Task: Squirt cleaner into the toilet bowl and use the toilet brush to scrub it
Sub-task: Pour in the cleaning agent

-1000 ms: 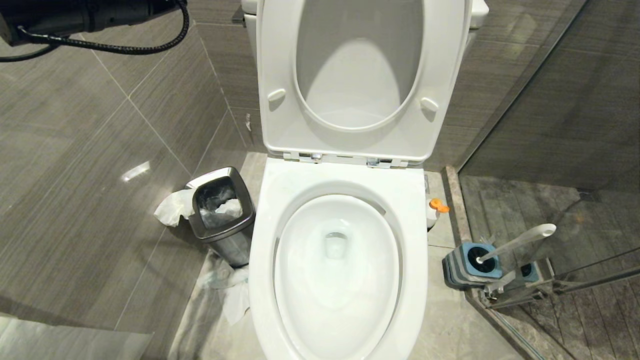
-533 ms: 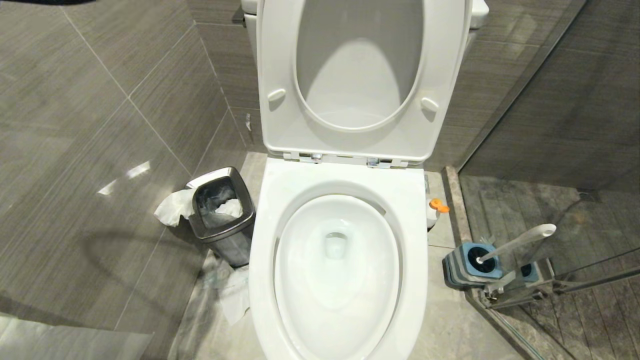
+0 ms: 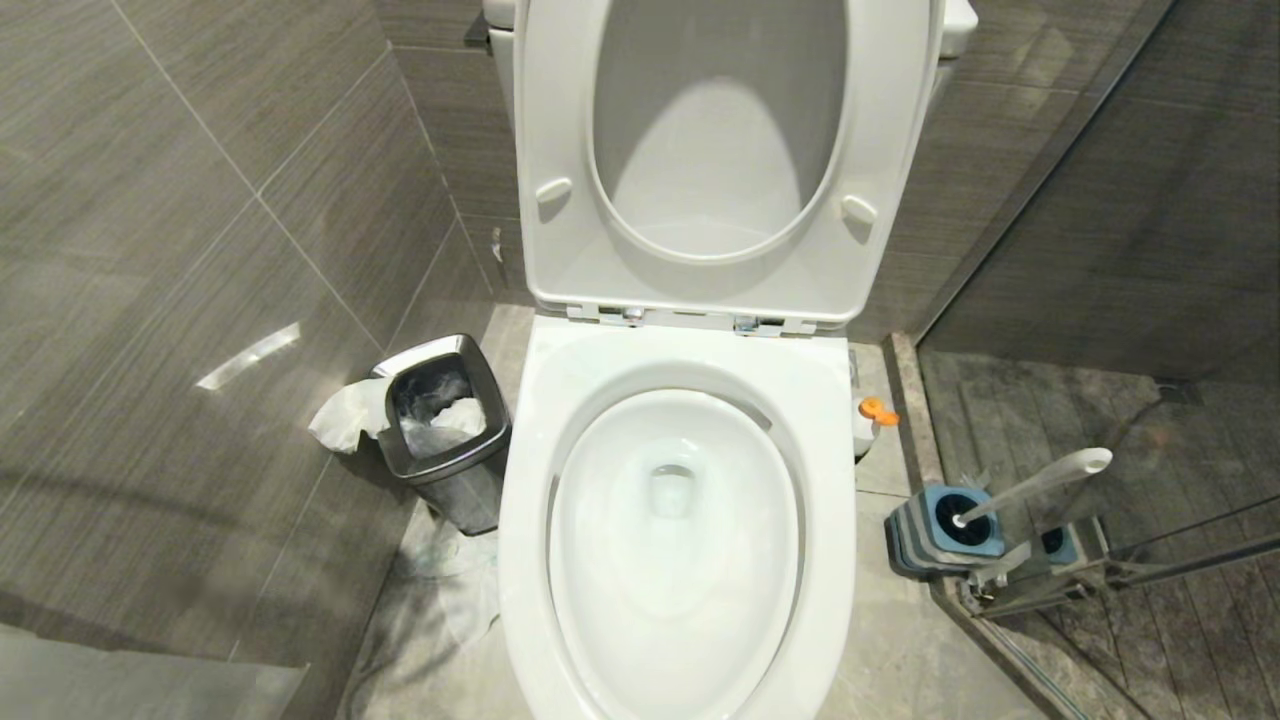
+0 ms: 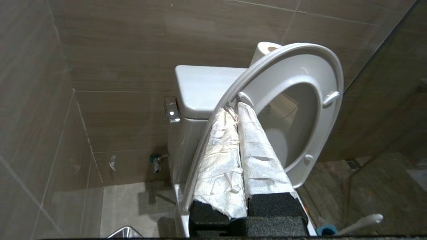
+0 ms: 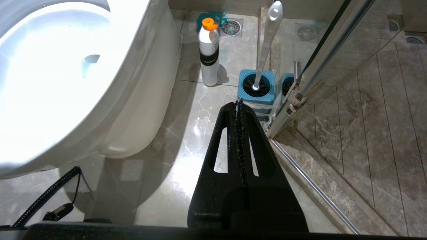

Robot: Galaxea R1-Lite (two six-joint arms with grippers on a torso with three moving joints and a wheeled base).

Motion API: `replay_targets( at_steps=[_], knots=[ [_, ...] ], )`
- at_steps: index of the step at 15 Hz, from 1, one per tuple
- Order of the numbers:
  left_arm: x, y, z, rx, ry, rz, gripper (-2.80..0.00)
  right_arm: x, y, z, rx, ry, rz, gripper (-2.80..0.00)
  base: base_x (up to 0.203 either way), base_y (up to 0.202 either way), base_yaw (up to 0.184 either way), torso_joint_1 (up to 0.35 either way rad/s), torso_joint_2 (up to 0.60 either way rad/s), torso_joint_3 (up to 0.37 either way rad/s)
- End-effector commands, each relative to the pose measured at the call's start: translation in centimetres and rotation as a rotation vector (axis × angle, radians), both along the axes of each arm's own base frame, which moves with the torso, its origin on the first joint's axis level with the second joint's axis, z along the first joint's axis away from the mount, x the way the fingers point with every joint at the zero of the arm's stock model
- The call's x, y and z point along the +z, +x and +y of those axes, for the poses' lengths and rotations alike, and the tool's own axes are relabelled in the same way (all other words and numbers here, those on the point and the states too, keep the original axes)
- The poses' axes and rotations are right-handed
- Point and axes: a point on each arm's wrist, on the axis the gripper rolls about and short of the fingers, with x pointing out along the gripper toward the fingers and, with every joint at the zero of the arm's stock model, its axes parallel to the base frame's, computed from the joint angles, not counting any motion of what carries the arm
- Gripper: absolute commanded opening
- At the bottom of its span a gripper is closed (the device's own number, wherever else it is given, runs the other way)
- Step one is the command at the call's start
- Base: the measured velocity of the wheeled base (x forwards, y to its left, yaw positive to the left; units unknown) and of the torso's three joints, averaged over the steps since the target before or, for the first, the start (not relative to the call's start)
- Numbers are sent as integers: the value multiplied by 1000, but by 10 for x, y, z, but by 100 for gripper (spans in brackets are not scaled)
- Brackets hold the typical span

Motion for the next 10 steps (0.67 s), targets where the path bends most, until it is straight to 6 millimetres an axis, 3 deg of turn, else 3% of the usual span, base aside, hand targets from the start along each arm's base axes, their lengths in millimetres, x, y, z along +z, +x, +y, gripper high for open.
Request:
replay_targets(
  at_steps=[1,5,10],
  knots=[
    [3,-64,16,2,-12,-66,-280,0,0,0,0,0,0,-280,0,0,0,0,0,0],
    [-16,-132,33,12,-3,-81,-280,0,0,0,0,0,0,-280,0,0,0,0,0,0],
    [-61,-201,45,7,29,-75,-280,0,0,0,0,0,0,-280,0,0,0,0,0,0]
  ],
)
